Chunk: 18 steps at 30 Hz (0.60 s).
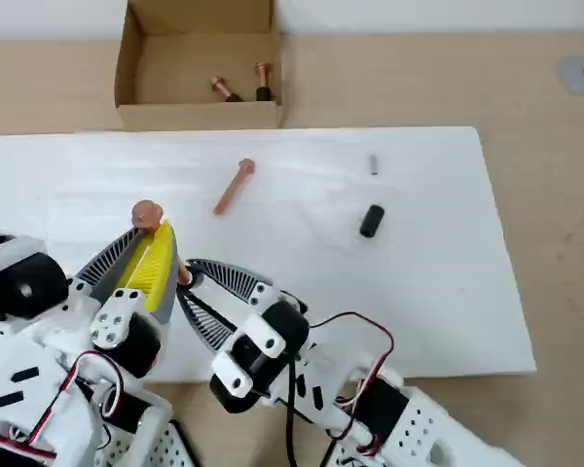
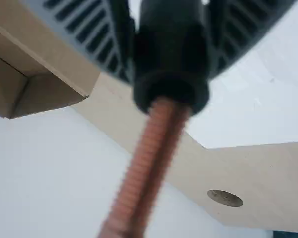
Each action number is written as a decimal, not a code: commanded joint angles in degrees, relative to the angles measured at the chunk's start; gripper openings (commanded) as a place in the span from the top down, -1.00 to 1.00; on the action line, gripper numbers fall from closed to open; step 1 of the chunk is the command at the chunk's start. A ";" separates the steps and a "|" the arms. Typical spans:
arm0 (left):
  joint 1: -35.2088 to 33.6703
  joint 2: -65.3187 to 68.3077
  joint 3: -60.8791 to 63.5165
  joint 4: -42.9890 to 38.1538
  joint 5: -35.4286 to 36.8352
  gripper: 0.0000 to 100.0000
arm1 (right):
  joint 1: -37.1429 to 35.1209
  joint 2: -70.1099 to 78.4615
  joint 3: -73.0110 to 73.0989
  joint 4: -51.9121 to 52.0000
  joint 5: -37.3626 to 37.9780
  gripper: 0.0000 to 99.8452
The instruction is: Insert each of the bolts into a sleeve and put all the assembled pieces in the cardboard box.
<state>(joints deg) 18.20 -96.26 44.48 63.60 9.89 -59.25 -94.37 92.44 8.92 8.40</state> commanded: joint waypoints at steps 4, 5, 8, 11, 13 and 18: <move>0.79 -0.31 0.62 -1.58 -1.58 0.98 | 0.48 -1.45 -0.57 -1.14 -2.99 0.98; 0.79 -0.31 0.70 -1.58 -1.76 0.98 | 0.48 -1.45 -0.57 -1.14 -3.25 0.98; 0.79 -0.31 0.70 -1.32 -1.93 0.98 | 0.48 -1.54 -0.57 -1.05 -3.34 0.98; 0.79 -0.31 1.41 -1.14 -2.37 0.98 | 0.48 -1.19 -1.45 -1.05 -3.43 0.98; 0.97 -0.31 2.55 -1.23 -3.60 0.98 | 0.48 -1.19 -2.24 -1.05 -3.43 0.98; 1.32 -4.53 5.63 -1.49 -5.01 0.98 | 0.48 -1.10 -5.23 3.25 -3.69 0.98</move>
<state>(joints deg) 18.81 -98.81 48.88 63.16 6.37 -59.34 -94.37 92.44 10.24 5.49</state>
